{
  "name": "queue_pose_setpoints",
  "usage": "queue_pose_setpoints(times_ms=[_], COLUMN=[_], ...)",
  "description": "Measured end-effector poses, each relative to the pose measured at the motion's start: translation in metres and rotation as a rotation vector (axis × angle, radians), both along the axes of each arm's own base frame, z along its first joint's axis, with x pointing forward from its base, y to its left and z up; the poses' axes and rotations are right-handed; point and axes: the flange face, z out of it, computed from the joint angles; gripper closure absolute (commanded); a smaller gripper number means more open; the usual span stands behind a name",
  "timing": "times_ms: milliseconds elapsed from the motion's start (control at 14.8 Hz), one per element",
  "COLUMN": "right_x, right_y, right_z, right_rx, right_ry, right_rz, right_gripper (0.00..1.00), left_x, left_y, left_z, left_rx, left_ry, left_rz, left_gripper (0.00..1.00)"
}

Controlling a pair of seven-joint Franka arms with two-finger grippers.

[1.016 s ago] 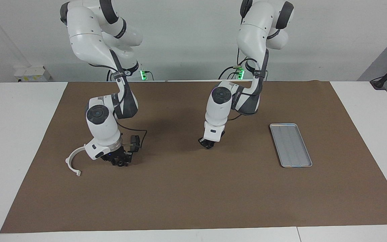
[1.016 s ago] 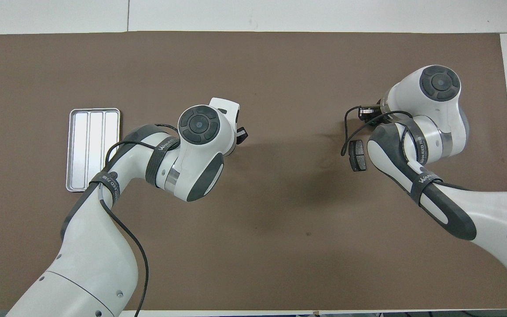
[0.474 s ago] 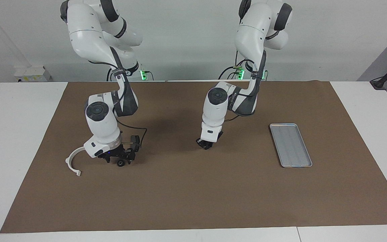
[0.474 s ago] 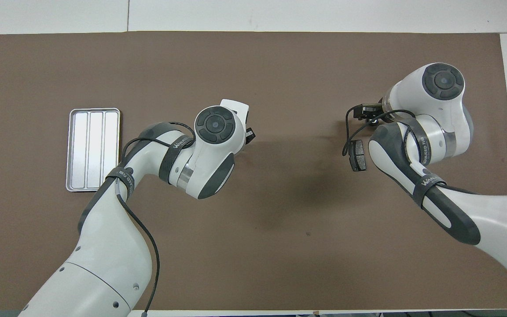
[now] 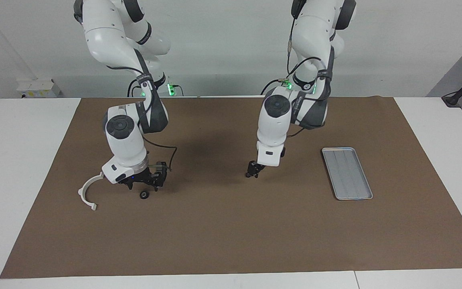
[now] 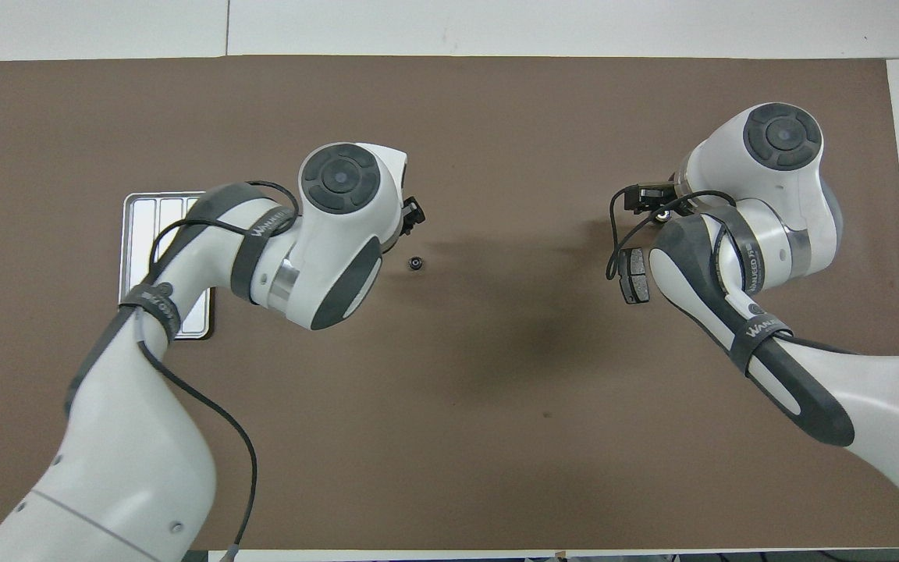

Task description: Place bearing gear from tray to pile

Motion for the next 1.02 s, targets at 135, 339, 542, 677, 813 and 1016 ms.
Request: queue_pose_setpoints(times_ms=[135, 339, 542, 677, 813, 1016], right_x=[-0.005, -0.019, -0.032, -0.038, -0.045, -0.046], right_y=[0.035, 0.102, 0.153, 0.188, 0.228, 0.275], right_z=[0.011, 0.02, 0.031, 0.047, 0.059, 0.046], right_rx=[-0.002, 0.032, 0.09, 0.115, 0.127, 0.143], right_ry=[0.005, -0.002, -0.003, -0.011, -0.013, 0.003], right_rz=[-0.06, -0.153, -0.224, -0.273, -0.333, -0.421], right_gripper=[0.0, 0.0, 0.0, 0.0, 0.0, 0.0], left_x=[0.002, -0.011, -0.026, -0.03, -0.033, -0.035], left_y=[0.067, 0.158, 0.221, 0.246, 0.263, 0.288], left_z=[0.061, 0.13, 0.164, 0.171, 0.175, 0.178], left_rx=[0.007, 0.01, -0.004, -0.007, -0.01, -0.013], left_ry=[0.011, 0.03, 0.047, 0.056, 0.066, 0.063], left_rz=[-0.043, -0.113, -0.164, -0.199, -0.239, -0.298], left_gripper=[0.0, 0.0, 0.0, 0.0, 0.0, 0.0])
